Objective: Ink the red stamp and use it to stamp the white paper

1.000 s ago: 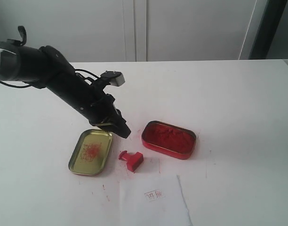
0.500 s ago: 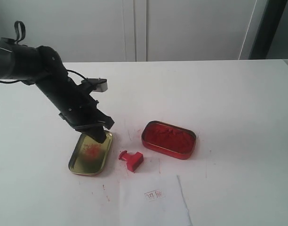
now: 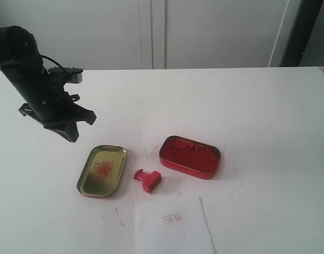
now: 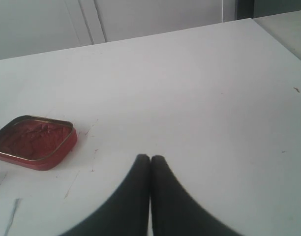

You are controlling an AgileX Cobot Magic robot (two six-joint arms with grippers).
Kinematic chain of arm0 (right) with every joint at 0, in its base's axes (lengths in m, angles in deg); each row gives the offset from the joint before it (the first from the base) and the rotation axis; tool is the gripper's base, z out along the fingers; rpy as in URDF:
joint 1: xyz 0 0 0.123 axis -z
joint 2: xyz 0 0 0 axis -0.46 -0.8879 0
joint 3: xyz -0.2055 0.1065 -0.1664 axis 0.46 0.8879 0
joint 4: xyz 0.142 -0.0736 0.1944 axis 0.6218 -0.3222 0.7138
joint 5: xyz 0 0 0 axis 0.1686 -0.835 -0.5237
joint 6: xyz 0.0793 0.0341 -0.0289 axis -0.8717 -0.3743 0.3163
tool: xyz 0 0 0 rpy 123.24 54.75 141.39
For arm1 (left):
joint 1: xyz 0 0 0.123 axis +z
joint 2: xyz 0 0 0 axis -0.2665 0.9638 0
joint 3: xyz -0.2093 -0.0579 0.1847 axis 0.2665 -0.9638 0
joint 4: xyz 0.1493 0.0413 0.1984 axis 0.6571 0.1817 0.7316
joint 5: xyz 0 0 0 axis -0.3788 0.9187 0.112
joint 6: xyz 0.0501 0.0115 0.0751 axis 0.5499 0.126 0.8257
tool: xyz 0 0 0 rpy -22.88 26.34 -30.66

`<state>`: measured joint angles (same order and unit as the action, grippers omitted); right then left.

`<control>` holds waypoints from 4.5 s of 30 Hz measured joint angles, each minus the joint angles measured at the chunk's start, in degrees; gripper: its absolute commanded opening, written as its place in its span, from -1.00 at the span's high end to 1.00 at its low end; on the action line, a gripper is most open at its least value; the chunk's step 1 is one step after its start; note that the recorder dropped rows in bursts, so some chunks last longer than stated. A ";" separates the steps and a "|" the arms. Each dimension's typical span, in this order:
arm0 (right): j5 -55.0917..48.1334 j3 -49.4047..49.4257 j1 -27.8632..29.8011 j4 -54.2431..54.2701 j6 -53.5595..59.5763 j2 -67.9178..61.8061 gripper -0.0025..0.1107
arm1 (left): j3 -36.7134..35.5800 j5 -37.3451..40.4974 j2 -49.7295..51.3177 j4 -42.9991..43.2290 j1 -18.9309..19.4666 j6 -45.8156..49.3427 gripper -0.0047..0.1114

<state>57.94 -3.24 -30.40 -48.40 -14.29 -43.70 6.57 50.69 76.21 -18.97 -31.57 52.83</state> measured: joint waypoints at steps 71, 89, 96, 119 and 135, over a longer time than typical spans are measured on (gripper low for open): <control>0.00 0.00 0.00 0.00 0.00 0.00 0.96 | -29.94 5.00 -37.38 10.87 8.62 -13.49 0.92; 0.00 0.00 0.00 0.00 0.00 0.00 0.96 | -33.39 1.59 -48.88 10.62 15.11 -13.49 0.92; 0.00 0.00 0.00 0.00 0.00 0.00 0.96 | -43.09 -5.18 -60.63 10.62 18.09 -13.49 0.92; 0.00 0.00 0.00 0.00 0.00 0.00 0.96 | -74.08 -21.38 -98.20 12.35 18.09 -13.49 0.92; 0.00 0.00 0.00 0.00 0.00 0.00 0.96 | -80.84 -23.42 -108.54 13.63 19.98 -13.49 0.92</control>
<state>57.94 -3.24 -30.40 -48.40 -14.29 -43.70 -74.26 27.27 -32.33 -5.34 -11.59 39.34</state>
